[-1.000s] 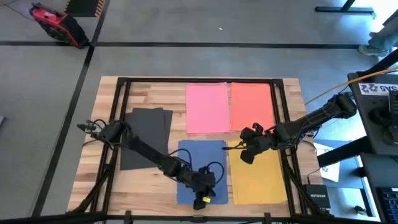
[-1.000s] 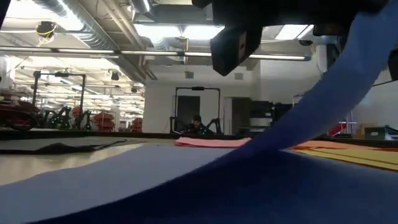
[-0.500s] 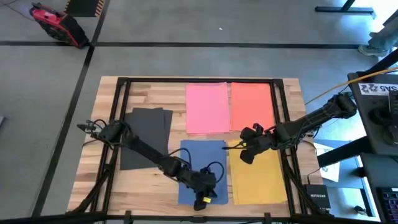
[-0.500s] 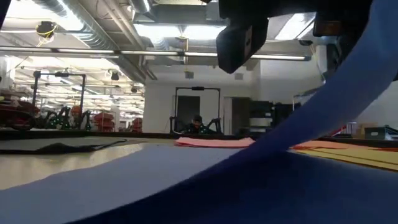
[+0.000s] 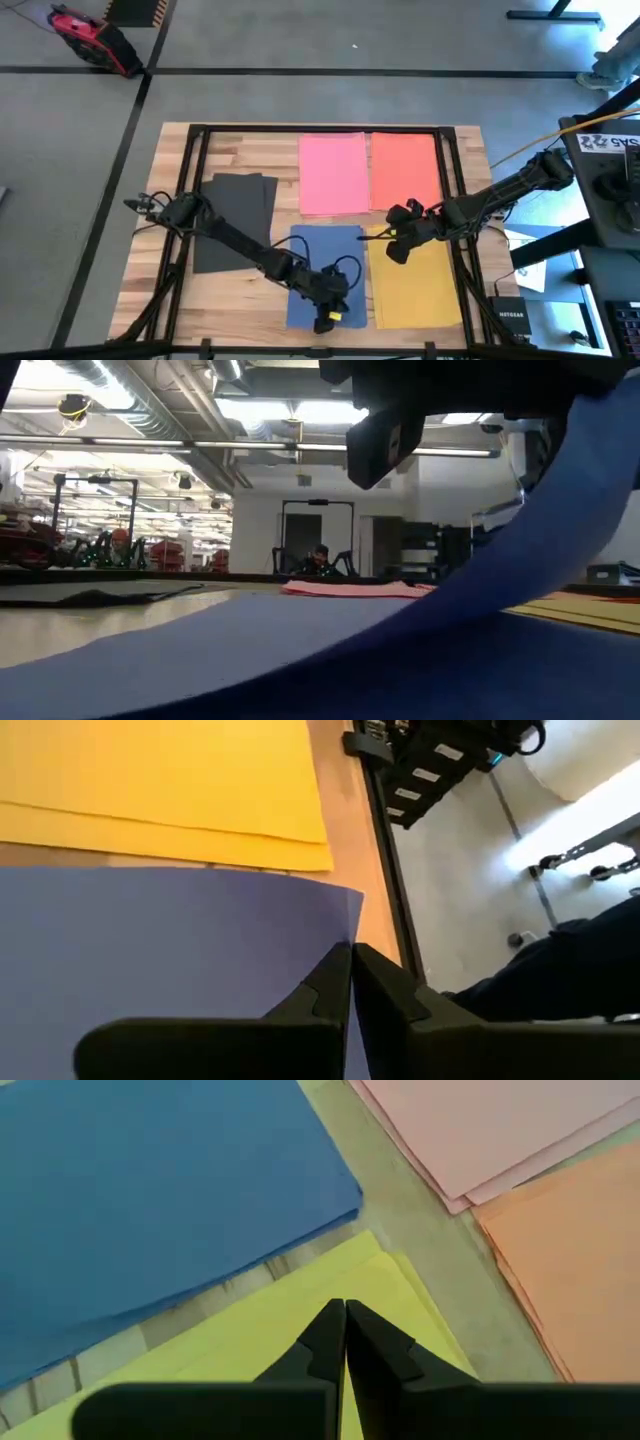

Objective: Organize paper
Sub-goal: Put all of the blue paper at the lower center of the table

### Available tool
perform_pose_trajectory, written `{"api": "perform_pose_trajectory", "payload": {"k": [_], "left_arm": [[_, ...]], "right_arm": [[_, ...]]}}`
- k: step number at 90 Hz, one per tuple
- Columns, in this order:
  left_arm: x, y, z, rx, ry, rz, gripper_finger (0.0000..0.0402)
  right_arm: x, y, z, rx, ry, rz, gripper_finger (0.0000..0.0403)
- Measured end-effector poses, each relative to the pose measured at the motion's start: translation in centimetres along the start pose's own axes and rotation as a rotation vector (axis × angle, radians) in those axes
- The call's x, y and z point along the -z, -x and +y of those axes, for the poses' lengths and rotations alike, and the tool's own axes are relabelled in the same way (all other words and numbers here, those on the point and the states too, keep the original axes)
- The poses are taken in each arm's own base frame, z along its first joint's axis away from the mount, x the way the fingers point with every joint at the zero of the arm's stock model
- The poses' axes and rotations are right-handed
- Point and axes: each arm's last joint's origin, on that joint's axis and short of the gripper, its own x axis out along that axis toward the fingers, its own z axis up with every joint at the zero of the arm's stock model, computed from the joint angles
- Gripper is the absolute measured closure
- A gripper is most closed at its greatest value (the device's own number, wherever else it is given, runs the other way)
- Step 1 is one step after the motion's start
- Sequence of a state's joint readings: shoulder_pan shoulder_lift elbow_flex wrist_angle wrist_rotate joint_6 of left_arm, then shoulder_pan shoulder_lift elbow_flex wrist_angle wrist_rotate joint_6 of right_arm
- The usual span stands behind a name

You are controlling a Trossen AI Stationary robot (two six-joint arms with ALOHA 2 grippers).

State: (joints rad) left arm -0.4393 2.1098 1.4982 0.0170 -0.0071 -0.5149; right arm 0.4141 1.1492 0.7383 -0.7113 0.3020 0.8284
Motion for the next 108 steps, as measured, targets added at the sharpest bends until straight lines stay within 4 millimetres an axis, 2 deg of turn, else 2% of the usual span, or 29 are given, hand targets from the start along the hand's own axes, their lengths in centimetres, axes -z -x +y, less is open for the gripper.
{"api": "perform_pose_trajectory", "payload": {"k": [36,57,68,79,88,108], "left_arm": [[0.2,0.0,0.4,0.014,0.044,0.05,0.0321],[-0.1,0.0,1.1,0.007,0.076,0.058,0.03],[-0.1,0.1,1.7,-0.009,0.093,0.1,0.0313],[0.1,1.2,1.7,-0.056,0.11,0.17,0.0356],[0.0,2.9,1.6,-0.137,0.151,0.226,0.0393],[-0.8,7.0,0.7,-0.36,0.176,0.194,0.0401]], "right_arm": [[-0.1,0.0,0.1,-0.011,0.023,-0.003,0.0402],[-0.1,0.0,0.0,-0.009,0.079,-0.004,0.0402],[-0.1,0.0,0.1,-0.006,0.089,-0.014,0.0402],[-0.3,0.0,0.2,-0.017,0.095,-0.037,0.0402],[-0.4,0.0,0.3,-0.022,0.135,-0.043,0.0402],[-0.6,0.0,0.6,-0.044,0.224,-0.07,0.0402]]}}
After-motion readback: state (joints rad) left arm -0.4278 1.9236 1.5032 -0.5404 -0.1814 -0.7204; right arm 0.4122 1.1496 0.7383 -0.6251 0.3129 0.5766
